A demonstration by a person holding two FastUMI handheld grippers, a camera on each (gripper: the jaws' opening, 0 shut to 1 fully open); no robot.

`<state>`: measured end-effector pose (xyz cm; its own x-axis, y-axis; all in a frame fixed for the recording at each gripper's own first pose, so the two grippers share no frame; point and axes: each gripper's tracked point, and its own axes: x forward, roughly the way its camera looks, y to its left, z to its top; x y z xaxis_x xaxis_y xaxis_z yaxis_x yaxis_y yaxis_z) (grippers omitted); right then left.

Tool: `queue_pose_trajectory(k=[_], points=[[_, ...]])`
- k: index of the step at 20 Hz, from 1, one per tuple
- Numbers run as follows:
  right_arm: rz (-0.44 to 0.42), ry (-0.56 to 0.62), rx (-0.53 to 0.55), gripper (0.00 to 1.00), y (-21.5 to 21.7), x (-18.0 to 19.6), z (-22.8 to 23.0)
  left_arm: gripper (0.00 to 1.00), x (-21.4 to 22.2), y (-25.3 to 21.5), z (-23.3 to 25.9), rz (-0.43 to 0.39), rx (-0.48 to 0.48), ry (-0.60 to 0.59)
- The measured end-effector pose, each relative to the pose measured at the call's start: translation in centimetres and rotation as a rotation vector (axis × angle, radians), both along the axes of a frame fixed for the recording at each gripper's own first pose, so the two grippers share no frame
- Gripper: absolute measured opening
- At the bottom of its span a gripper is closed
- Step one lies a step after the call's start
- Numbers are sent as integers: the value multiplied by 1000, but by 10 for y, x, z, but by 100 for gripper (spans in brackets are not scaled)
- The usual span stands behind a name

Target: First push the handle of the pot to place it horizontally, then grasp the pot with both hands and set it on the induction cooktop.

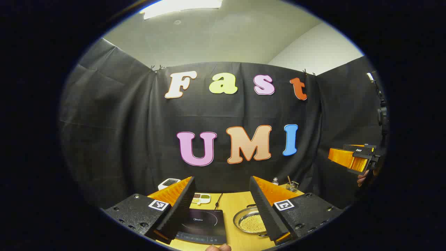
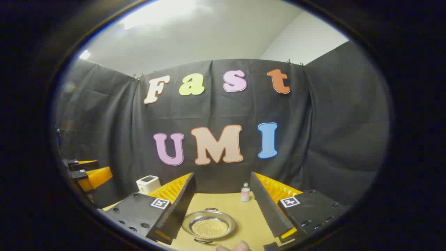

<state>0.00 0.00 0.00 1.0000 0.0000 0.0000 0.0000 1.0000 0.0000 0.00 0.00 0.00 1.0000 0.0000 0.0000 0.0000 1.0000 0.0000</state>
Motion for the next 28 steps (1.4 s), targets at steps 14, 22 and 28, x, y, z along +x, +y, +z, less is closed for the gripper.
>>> queue_pose_trajectory(k=[14, 22, 28], points=[[55, 11, 16, 94, -6, 2, -2, 94, -10, -8, -1, 52, 17, 17], [116, 45, 36, 94, -21, 4, -21, 94, -17, -21, -4, 104, 39, 40], [135, 89, 32, 58, -21, 9, -40, 94, -22, -25, -13, 131, 47, 58]])
